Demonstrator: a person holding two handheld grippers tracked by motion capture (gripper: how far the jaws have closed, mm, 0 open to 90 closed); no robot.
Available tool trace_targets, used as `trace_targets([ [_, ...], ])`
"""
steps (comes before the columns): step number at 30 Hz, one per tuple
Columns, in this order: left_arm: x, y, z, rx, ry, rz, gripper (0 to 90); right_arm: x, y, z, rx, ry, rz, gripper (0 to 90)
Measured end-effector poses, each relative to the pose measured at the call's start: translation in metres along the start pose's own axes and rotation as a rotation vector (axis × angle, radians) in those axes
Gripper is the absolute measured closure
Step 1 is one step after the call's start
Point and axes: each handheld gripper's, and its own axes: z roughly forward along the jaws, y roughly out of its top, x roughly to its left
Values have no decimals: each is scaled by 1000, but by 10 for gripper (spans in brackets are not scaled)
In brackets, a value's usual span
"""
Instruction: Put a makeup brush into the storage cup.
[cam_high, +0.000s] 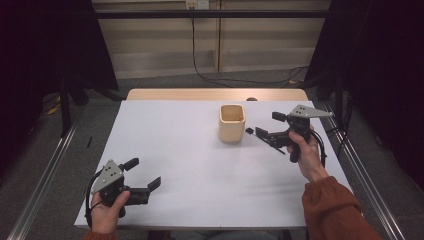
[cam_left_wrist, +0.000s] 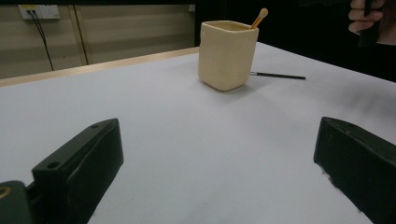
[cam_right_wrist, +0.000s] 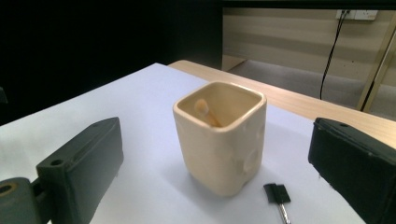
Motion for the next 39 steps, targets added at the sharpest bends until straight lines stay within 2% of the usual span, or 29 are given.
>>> trace_targets([
  [5, 0, 0, 0, -6, 0, -2, 15, 2, -6, -9, 9, -7, 9, 22],
  [14, 0, 0, -3, -10, 3, -7, 15, 13, -16, -23, 10, -18, -4, 25],
  [20, 0, -1, -7, -16, 10, -9, 14, 15, -28, -37, 23, -30, 11, 25],
  [24, -1, -1, -9, -17, 14, -7, 13, 19, -30, -49, 0, -33, 10, 24],
  [31, -1, -2, -11, -23, 21, -11, 13, 26, -49, -66, 4, -52, 10, 25],
  [35, -2, -2, -10, -21, 20, -9, 13, 29, -56, -79, -9, -84, 25, 26],
  [38, -3, -2, -10, -17, 21, -8, 13, 33, -63, -88, 6, -120, 25, 26],
  [39, -3, -2, -10, -19, 20, -7, 14, 33, -67, -91, 2, -119, 29, 21],
])
